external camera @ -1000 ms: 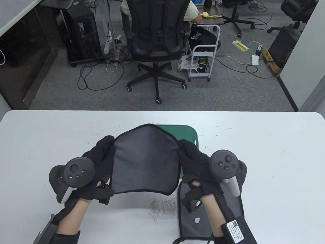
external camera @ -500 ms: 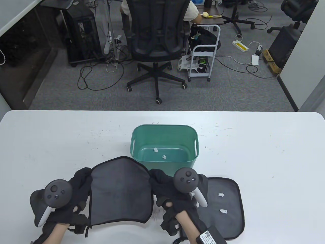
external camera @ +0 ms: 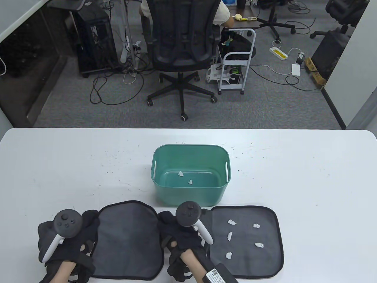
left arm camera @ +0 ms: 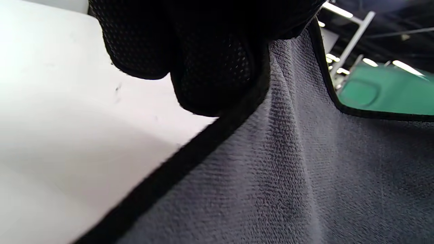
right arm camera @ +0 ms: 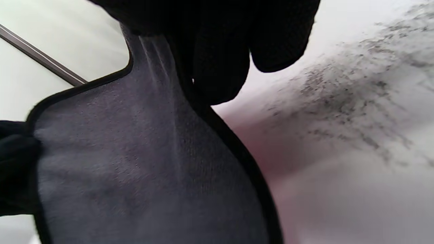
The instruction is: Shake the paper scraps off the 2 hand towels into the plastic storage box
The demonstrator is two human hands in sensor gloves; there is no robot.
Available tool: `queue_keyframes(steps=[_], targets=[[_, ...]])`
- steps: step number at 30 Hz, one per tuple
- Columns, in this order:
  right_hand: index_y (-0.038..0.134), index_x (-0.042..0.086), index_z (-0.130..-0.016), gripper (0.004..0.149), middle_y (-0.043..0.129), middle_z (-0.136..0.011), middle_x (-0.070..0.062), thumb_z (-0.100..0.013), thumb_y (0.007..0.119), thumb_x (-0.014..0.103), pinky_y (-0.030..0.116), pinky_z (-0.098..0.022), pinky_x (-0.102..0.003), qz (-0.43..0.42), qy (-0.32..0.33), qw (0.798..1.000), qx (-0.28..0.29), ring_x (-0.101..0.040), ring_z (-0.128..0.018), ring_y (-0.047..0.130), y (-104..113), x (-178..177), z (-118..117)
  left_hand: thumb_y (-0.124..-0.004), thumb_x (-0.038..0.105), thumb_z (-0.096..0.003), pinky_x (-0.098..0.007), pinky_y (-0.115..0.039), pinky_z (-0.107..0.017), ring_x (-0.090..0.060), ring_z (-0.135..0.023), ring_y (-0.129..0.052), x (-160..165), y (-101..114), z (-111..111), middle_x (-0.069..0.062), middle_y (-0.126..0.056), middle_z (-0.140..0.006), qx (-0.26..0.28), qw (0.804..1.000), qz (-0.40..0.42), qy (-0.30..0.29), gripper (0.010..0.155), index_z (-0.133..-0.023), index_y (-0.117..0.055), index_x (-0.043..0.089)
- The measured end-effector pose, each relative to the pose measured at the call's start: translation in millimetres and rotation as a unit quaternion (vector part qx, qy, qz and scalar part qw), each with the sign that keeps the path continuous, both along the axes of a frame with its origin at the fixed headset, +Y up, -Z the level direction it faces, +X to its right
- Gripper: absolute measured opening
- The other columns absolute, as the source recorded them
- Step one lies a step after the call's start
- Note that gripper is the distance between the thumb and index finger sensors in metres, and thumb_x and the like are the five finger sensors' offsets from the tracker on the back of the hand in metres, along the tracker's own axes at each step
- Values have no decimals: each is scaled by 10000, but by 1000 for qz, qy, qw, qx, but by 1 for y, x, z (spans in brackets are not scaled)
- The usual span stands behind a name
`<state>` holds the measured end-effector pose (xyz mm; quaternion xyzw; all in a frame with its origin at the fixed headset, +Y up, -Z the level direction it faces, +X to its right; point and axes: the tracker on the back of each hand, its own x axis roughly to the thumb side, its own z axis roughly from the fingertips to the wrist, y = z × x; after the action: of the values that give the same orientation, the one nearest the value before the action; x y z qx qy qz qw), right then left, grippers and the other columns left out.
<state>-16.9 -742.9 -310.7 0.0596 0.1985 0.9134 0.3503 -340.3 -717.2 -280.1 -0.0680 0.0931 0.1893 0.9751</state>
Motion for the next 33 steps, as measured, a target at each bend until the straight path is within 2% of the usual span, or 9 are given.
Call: queue_keyframes(steps=[2, 4, 10, 16, 20, 25, 30, 33], targets=[[807, 288, -837, 391, 977, -746, -57, -456, 797, 377, 864, -420, -440, 34, -8, 999, 2, -191, -445, 1086, -6, -2, -6, -706, 434, -547, -412, -865, -557, -103, -580, -1063, 2, -9, -8, 35, -1005, -821, -10, 1000, -13, 8, 419, -960, -709, 362], [807, 283, -838, 393, 973, -751, -59, -456, 798, 375, 854, -426, -447, 26, -18, 999, -4, -198, -452, 1077, -11, -3, -11, -706, 436, -546, -437, -844, -584, -129, -630, -1047, 4, -17, -15, 29, -986, -856, -17, 1000, -16, 19, 420, -960, -708, 368], [799, 280, -844, 400, 962, -764, -60, -456, 795, 380, 843, -439, -450, 46, -34, 998, -19, -202, -475, 1065, -23, -3, -20, -701, 440, -547, -450, -829, -604, -140, -674, -1030, 1, -39, -29, 21, -966, -887, -47, 998, -22, 43, 420, -961, -705, 371], [690, 246, -954, 531, 876, -868, -93, -456, 784, 404, 799, -499, -483, 36, -29, 999, -17, -250, -586, 1018, -25, 0, -19, -691, 452, -544, -456, -817, -618, -148, -707, -1013, -6, -46, -29, 5, -939, -925, -59, 997, -20, 53, 452, -982, -687, 339], [622, 247, -993, 588, 738, -980, -112, -456, 775, 430, 718, -570, -535, 22, -17, 1000, 10, -333, -733, 916, -13, 7, -10, -682, 507, -536, -508, -762, -662, -227, -832, -939, -6, -39, -24, -64, -833, -1034, -47, 997, -22, 51, 583, -1065, -581, 284], [650, 243, -987, 580, 723, -994, -117, -456, 774, 442, 701, -583, -548, 26, 7, 999, 47, -355, -765, 888, 7, 23, 6, -668, 535, -533, -540, -723, -691, -285, -925, -861, 11, -23, -17, -99, -734, -1108, -14, 998, -59, 18, 663, -1113, -501, 262], [663, 244, -983, 576, 726, -998, -114, -454, 778, 443, 691, -592, -555, 39, 2, 995, 89, -368, -783, 874, 29, 61, 20, -664, 540, -534, -561, -695, -706, -315, -962, -818, 47, 0, -9, -113, -695, -1135, 25, 997, -55, -42, 675, -1122, -496, 255], [654, 246, -989, 583, 711, -1010, -113, -454, 778, 443, 676, -604, -562, 52, -23, 992, 112, -378, -806, 851, 39, 97, 24, -661, 545, -535, -581, -661, -724, -339, -996, -774, 78, 13, -5, -117, -661, -1156, 40, 994, -56, -87, 682, -1129, -487, 258]])
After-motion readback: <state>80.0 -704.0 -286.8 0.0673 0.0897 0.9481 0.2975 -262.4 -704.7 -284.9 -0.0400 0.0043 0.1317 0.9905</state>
